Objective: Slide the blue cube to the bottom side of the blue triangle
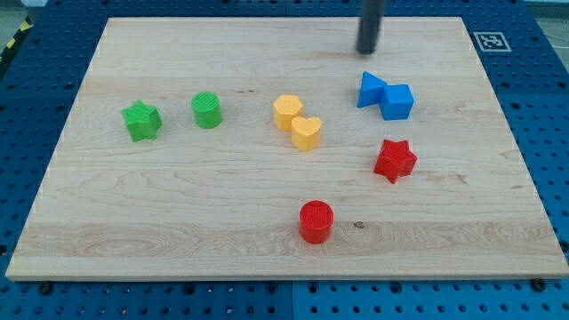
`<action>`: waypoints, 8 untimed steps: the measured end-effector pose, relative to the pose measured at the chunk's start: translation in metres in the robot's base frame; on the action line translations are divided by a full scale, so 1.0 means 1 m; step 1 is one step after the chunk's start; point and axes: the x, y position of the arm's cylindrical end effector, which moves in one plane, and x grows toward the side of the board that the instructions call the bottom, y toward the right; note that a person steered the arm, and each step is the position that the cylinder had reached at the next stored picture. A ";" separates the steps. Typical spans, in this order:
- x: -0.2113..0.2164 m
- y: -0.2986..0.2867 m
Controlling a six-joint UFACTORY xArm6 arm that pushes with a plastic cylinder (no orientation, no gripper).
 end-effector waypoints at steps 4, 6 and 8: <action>0.106 0.080; 0.140 0.037; 0.128 -0.051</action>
